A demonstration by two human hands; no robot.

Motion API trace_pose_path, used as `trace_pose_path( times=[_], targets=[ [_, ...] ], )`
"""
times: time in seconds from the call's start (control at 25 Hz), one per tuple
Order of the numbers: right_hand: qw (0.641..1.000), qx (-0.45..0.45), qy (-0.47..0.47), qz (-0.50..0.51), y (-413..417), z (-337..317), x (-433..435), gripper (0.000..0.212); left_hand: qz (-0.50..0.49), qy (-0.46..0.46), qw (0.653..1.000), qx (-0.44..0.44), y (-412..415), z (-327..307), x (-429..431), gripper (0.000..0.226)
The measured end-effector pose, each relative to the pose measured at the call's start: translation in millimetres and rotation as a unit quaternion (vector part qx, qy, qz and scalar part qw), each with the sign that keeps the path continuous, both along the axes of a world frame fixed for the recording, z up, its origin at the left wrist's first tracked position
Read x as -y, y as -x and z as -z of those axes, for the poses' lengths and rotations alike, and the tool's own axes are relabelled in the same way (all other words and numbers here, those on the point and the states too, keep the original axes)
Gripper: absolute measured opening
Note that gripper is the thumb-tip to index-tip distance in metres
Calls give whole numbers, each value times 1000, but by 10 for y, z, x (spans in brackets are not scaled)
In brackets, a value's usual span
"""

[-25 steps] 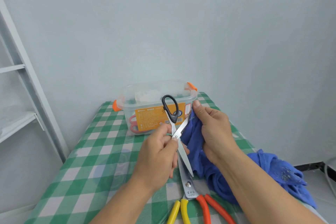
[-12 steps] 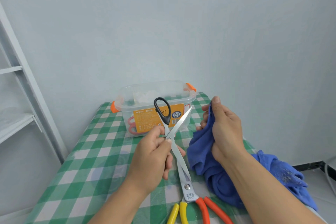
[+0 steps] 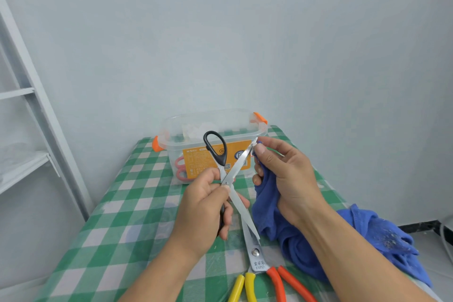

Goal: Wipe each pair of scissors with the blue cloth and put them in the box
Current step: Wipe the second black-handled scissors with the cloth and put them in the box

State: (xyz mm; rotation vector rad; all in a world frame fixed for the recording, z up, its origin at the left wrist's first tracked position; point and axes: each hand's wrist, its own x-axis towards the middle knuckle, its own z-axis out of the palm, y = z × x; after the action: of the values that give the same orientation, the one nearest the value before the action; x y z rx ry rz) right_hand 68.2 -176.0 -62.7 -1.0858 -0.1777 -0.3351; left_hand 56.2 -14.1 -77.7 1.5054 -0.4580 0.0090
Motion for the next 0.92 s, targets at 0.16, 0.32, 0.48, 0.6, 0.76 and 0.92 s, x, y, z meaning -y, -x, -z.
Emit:
trace_pose_path(
  times=[0.16, 0.32, 0.48, 0.6, 0.76, 0.92],
  targets=[
    [998, -16, 56, 16, -28, 24, 14, 30, 18, 3, 1000, -9, 30, -17, 28, 18],
    [994, -25, 84, 58, -34, 32, 41, 20, 36, -21, 999, -7, 47, -3, 49, 19],
    [992, -51, 48, 102, -60, 25, 63, 22, 32, -45, 998, 2, 46, 14, 38, 19],
    [988, -62, 21, 142, -92, 11, 119, 23, 29, -85, 996, 8, 24, 28, 26, 24],
    [976, -85, -74, 185, -106, -4, 258, 19, 16, -99, 995, -4, 18, 29, 37, 26],
    [980, -68, -86, 167, -80, -14, 278, 16, 7, -94, 996, -2, 25, 24, 36, 22]
  ],
)
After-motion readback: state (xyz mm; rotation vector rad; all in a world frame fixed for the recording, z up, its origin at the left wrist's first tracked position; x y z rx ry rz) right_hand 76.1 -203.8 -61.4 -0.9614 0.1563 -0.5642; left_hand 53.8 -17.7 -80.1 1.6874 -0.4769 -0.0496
